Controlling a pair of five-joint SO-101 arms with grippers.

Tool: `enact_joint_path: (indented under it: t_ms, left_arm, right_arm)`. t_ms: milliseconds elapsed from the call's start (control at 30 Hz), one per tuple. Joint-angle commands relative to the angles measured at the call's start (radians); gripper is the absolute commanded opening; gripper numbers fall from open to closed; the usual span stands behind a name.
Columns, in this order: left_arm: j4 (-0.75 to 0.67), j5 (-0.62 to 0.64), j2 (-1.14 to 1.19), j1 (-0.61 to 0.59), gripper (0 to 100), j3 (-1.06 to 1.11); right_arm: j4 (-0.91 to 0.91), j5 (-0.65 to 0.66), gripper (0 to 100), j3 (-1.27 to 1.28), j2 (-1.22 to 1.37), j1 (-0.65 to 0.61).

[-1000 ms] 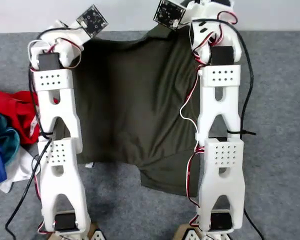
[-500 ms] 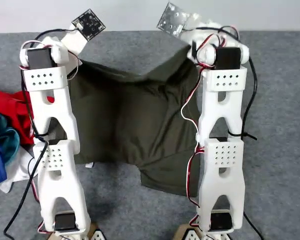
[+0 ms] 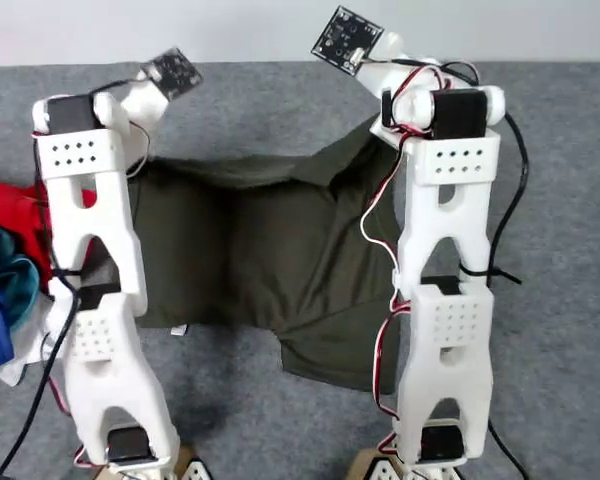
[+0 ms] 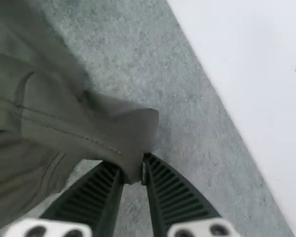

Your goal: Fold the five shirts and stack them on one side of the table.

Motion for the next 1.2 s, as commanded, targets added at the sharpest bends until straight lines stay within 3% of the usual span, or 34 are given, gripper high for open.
enact_joint_path:
  t_ms: [0,233,500,667,867,1167]
  left_arm:
    - [0.025,-0.058,-0.164,-0.017,1,0.180]
    - [0.009,-0.066,-0.292,-0.057,1,0.262]
    - [-0.080,-0.064,-0.373,-0.061,1,0.262]
    - [-0.109,-0.064,-0.373,-0.069,1,0.262]
    - [-0.313,-0.064,-0.379,-0.112,1,0.251]
    - [-0.336,-0.068,-0.348,-0.075,1,0.088]
  right_arm:
    - [0.044,-0.014,1.0,0.141,-0.182,0.027]
    - [0.010,-0.014,1.0,0.256,-0.351,0.088]
    - [-0.214,0.023,1.0,0.224,-0.404,0.147]
    - [-0.228,0.048,1.0,0.230,-0.397,0.145]
    - [-0.237,0.064,1.0,0.250,-0.352,0.127]
    - [-0.239,0.060,1.0,0.247,-0.315,0.097]
